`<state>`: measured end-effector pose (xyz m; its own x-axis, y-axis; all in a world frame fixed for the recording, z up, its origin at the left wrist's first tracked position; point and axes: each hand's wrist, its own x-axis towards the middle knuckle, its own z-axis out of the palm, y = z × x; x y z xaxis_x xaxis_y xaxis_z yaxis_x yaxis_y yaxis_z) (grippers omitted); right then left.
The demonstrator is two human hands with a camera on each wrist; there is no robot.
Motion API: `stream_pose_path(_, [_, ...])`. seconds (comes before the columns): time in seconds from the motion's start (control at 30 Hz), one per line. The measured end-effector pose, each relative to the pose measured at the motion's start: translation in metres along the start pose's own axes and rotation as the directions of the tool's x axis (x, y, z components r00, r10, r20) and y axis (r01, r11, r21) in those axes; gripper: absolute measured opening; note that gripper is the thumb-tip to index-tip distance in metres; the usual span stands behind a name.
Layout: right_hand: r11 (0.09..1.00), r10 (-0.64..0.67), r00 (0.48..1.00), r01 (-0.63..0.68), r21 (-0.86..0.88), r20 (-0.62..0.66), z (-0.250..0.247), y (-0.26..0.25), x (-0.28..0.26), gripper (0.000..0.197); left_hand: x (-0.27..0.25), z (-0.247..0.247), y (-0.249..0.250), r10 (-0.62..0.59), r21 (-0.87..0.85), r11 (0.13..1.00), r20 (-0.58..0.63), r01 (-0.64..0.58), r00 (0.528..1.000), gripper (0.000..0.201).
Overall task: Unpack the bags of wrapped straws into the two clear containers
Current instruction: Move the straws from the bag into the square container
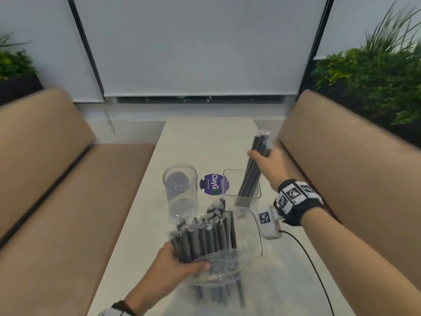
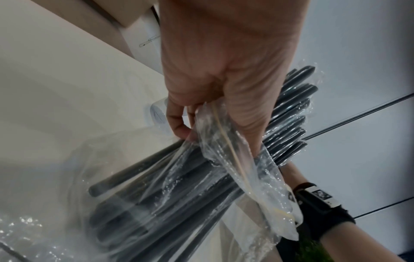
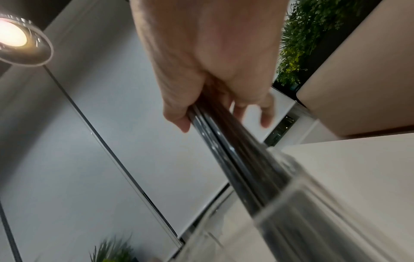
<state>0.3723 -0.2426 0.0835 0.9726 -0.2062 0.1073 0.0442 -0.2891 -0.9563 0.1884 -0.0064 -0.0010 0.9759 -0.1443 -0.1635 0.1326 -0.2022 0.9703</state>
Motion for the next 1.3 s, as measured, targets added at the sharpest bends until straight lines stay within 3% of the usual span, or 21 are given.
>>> stream_pose_path(0.13, [0.99, 0.098, 0.985, -0.083, -0.11, 0.139, 0.002, 0.021, 0.002, 0.029, 0.001, 0.001, -0.002, -0.016, -0.054, 0.998, 0.0, 0.016, 1.0, 0.046])
stream_pose_path(0.3, [0.973, 0.157, 0.971, -0.122, -0.194, 0.182, -0.016, 0.009, -0.003, 0.064, -0.003, 0.003, 0.002, -0.002, -0.056, 0.998, 0.008, 0.002, 1.0, 0.046])
stream_pose_path(0.37, [0.97, 0.076, 0.989, -0.043, -0.24, 0.13, -0.027, -0.005, -0.01, 0.06, -0.005, 0.003, 0.004, 0.008, -0.055, 0.998, 0.009, -0.008, 1.0, 0.046])
stream_pose_path(0.43, [0.959, -0.063, 0.996, 0.076, -0.272, 0.056, -0.039, -0.024, -0.029, 0.039, -0.007, 0.003, 0.005, 0.02, -0.061, 0.998, 0.0, -0.02, 1.0, 0.047])
stream_pose_path(0.5, [0.972, -0.159, 0.986, 0.166, -0.168, 0.054, -0.047, -0.041, -0.059, 0.02, -0.009, 0.003, 0.005, 0.03, -0.063, 0.998, -0.012, -0.031, 0.999, 0.047])
stream_pose_path(0.6, [0.991, -0.116, 0.952, 0.091, 0.101, 0.282, -0.04, -0.042, -0.118, 0.03, -0.013, 0.004, 0.006, 0.042, -0.064, 0.997, -0.012, -0.043, 0.999, 0.048])
stream_pose_path(0.67, [0.998, -0.002, 0.888, 0.03, -0.053, 0.459, -0.024, -0.018, -0.147, 0.056, -0.016, 0.005, 0.007, 0.051, -0.078, 0.996, -0.012, -0.052, 0.999, 0.049])
stream_pose_path(0.77, [0.983, 0.022, 0.833, 0.083, -0.163, 0.553, -0.001, 0.014, -0.17, 0.086, -0.021, 0.008, 0.007, 0.056, -0.072, 0.996, 0.016, -0.055, 0.998, 0.051])
stream_pose_path(0.93, [0.999, -0.033, 0.841, 0.015, 0.037, 0.54, 0.014, 0.021, -0.179, 0.059, -0.027, 0.007, 0.006, 0.048, -0.074, 0.996, 0.014, -0.047, 0.999, 0.052])
stream_pose_path(1.13, [0.989, -0.131, 0.869, 0.085, 0.119, 0.476, 0.008, 0.012, -0.182, 0.043, -0.03, 0.007, 0.003, 0.061, -0.076, 0.995, 0.003, -0.06, 0.998, 0.053])
stream_pose_path(1.3, [0.984, -0.126, 0.919, 0.069, 0.162, 0.374, -0.009, -0.007, -0.166, 0.037, -0.028, 0.008, 0.002, 0.056, -0.089, 0.995, 0.018, -0.055, 0.998, 0.052])
